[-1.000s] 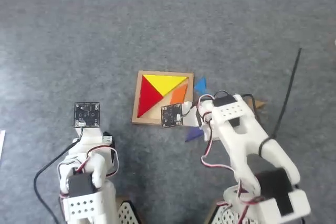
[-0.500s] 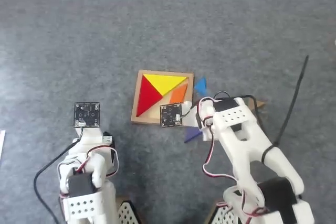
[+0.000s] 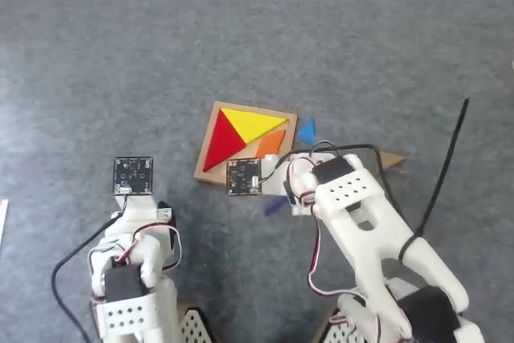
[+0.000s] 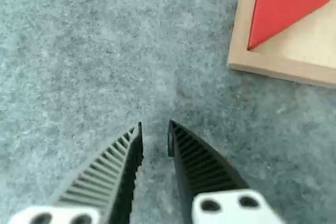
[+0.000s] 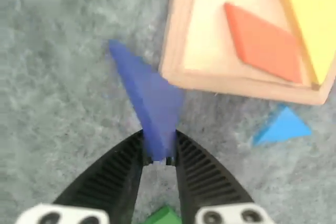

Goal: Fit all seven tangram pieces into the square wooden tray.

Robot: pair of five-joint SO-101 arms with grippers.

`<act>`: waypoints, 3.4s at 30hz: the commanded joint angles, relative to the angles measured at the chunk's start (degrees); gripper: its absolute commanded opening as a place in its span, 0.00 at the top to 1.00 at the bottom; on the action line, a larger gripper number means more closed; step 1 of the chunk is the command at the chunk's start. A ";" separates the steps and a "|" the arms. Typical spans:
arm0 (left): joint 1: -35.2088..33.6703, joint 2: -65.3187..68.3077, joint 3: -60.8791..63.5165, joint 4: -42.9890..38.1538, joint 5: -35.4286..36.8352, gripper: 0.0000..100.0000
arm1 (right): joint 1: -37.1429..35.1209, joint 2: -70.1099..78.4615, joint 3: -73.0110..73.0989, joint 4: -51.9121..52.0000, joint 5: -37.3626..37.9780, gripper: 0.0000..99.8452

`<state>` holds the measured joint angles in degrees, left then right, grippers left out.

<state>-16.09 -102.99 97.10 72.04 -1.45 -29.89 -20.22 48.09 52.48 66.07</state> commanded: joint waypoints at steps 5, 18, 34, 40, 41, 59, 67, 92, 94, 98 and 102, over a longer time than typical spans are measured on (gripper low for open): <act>0.18 -1.05 -0.66 0.18 0.00 0.92 | -2.51 -2.42 -0.70 -0.57 -0.44 0.96; 0.18 -1.05 -0.66 0.18 0.00 0.92 | -2.68 -1.98 -0.62 -0.22 3.60 0.81; 0.18 -1.05 -0.66 0.18 0.00 0.92 | -3.56 -2.24 0.44 2.86 4.04 0.81; 0.18 -1.05 -0.66 0.18 0.00 0.92 | 0.31 -1.98 5.10 -1.98 4.66 0.81; 0.18 -1.05 -0.66 0.18 0.00 0.92 | 0.22 -2.42 5.54 -2.15 1.67 0.81; 0.18 -1.05 -0.66 0.18 0.00 0.92 | -6.46 -7.87 5.80 5.14 -16.62 0.71; 0.18 -1.05 -0.66 0.18 0.00 0.92 | -6.55 -3.91 5.01 4.00 0.00 0.71; 0.18 -1.05 -0.66 0.18 0.00 0.92 | -4.44 14.46 -5.19 4.09 6.77 0.72; 0.18 -1.05 -0.66 0.18 0.00 0.92 | -4.44 14.55 -5.19 4.18 7.91 0.77; 0.18 -1.05 -0.66 0.18 0.00 0.92 | -4.26 14.55 -5.27 7.16 12.04 0.84; 0.18 -1.05 -0.66 0.18 0.00 0.92 | -4.26 14.55 -5.54 9.98 14.59 0.84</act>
<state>-16.09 -102.99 97.10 72.04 -1.45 -34.81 -5.45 44.04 60.22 78.73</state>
